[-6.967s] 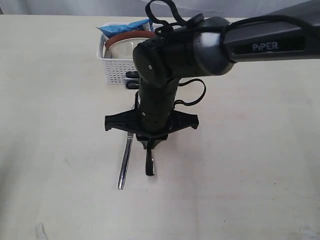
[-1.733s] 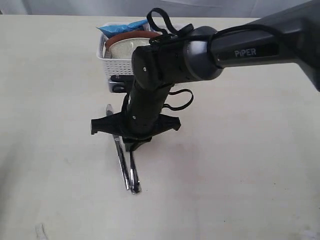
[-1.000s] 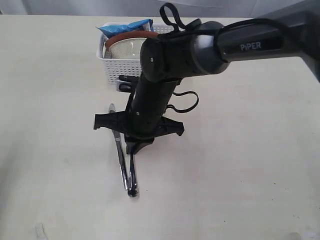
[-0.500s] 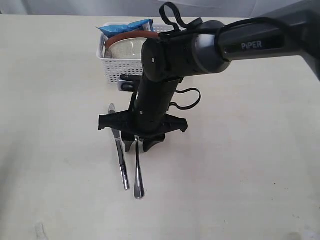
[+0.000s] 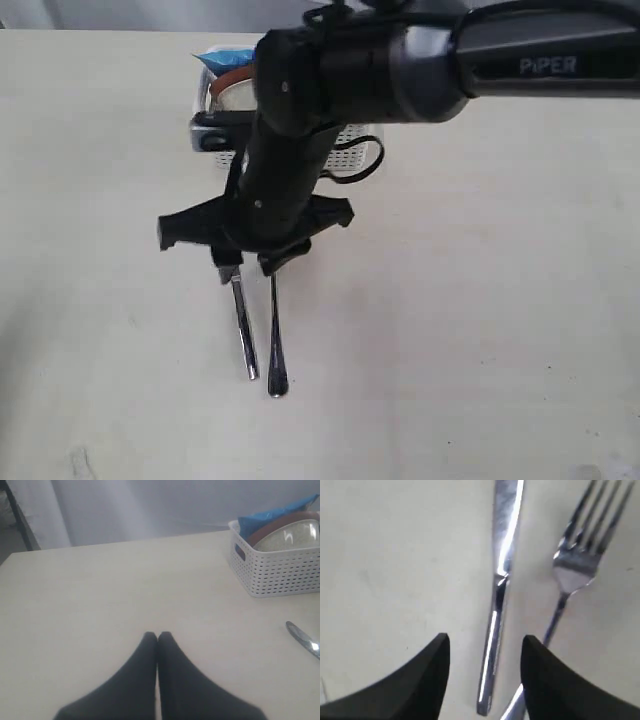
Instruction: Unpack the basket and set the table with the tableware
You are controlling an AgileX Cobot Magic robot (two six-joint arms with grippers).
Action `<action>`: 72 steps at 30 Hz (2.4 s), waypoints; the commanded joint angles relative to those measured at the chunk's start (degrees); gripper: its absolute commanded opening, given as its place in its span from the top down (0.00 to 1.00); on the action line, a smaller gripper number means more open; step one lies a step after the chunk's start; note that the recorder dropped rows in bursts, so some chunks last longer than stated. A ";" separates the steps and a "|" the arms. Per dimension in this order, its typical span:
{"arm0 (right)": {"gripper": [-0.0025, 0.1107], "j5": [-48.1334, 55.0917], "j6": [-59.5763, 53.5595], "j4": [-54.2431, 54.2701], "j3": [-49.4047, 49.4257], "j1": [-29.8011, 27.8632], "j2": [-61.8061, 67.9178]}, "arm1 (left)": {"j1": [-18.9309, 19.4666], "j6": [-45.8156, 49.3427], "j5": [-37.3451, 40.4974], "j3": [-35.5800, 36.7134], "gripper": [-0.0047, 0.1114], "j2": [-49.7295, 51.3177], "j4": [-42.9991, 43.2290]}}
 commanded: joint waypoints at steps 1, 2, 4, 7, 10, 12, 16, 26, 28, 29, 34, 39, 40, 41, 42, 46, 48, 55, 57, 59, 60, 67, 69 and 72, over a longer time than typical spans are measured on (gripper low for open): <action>0.60 0.00 0.58 -1.56 -0.05 2.54 3.15 | -0.19 0.07 -0.52 0.11 0.96 -0.22 -0.02; 0.60 0.00 0.58 -1.56 -0.05 2.54 4.07 | -0.19 0.07 -0.52 0.11 0.96 -0.22 -0.02; 0.60 0.00 0.58 -1.56 -0.05 2.54 5.54 | -0.19 0.07 -0.52 0.11 0.96 -0.22 -0.02; 0.60 -0.04 0.58 -2.12 -0.05 2.54 6.60 | -0.19 0.07 -0.52 0.11 0.96 -0.22 -0.02; 0.60 -1.64 0.58 -2.53 -0.05 2.54 6.63 | -0.19 0.07 -0.52 0.11 0.96 -0.22 -0.02; 0.60 -2.36 0.58 -2.53 -0.05 2.68 6.74 | -0.19 0.07 -0.52 0.11 0.96 -0.22 -0.02; 0.61 -2.36 0.47 -2.41 -0.05 2.83 7.09 | -0.19 0.07 -0.52 0.11 0.96 -0.22 -0.02; 0.98 -1.33 0.47 -1.43 -0.05 2.83 7.09 | -0.19 0.07 -0.52 0.11 0.96 -0.22 -0.02; 0.98 -0.93 0.57 0.57 -0.05 2.83 6.85 | -0.19 0.07 -0.52 0.11 0.96 -0.22 -0.02; 0.98 -0.91 0.68 1.60 -0.05 2.83 6.70 | -0.19 0.07 -0.52 0.11 0.96 -0.22 -0.02; 0.98 -1.03 3.01 5.15 -0.05 2.83 3.97 | -0.19 0.07 -0.52 0.11 0.96 -0.22 -0.02; 0.98 -1.33 7.93 4.90 0.64 2.83 0.96 | -0.19 0.07 -0.52 0.11 0.96 -0.22 -0.02; 0.98 -1.38 8.81 4.90 1.17 2.83 0.58 | -0.19 0.07 -0.52 0.11 0.96 -0.22 -0.02; 0.98 -1.49 9.43 4.90 1.85 2.83 0.24 | -0.19 0.07 -0.52 0.11 0.96 -0.22 -0.02; 0.98 -1.59 9.80 4.90 2.37 2.83 -0.11 | -0.19 0.07 -0.52 0.11 0.96 -0.22 -0.02; 0.98 -2.40 5.61 4.90 3.25 4.25 -0.03 | -0.19 0.07 -0.52 0.11 0.96 -0.22 -0.02; 0.98 -4.09 4.26 4.90 3.25 4.99 -0.03 | -0.19 0.07 -0.52 0.11 0.96 -0.22 -0.02; 0.64 -7.13 6.32 0.01 2.71 5.10 0.41 | -0.19 0.07 -0.52 0.11 0.96 -0.22 -0.02; 0.64 -4.64 8.34 -4.36 1.24 5.10 1.24 | -0.19 0.07 -0.52 0.11 0.96 -0.22 -0.02; 0.64 -0.85 8.92 -7.68 -1.23 5.10 2.81 | -0.19 0.07 -0.52 0.11 0.96 -0.22 -0.02; 0.64 2.07 8.92 -9.30 -3.92 5.21 4.63 | -0.19 0.07 -0.52 0.11 0.96 -0.22 -0.02; 0.64 3.13 8.28 -9.46 -9.08 5.31 10.74 | -0.19 0.07 -0.52 0.11 0.96 -0.22 -0.02; 0.64 3.13 8.28 -10.22 -9.08 5.31 11.35 | -0.19 0.07 -0.52 0.11 0.96 -0.22 -0.02; 0.64 3.25 8.28 -10.55 -9.08 5.31 11.33 | -0.19 0.07 -0.52 0.11 0.96 -0.22 -0.02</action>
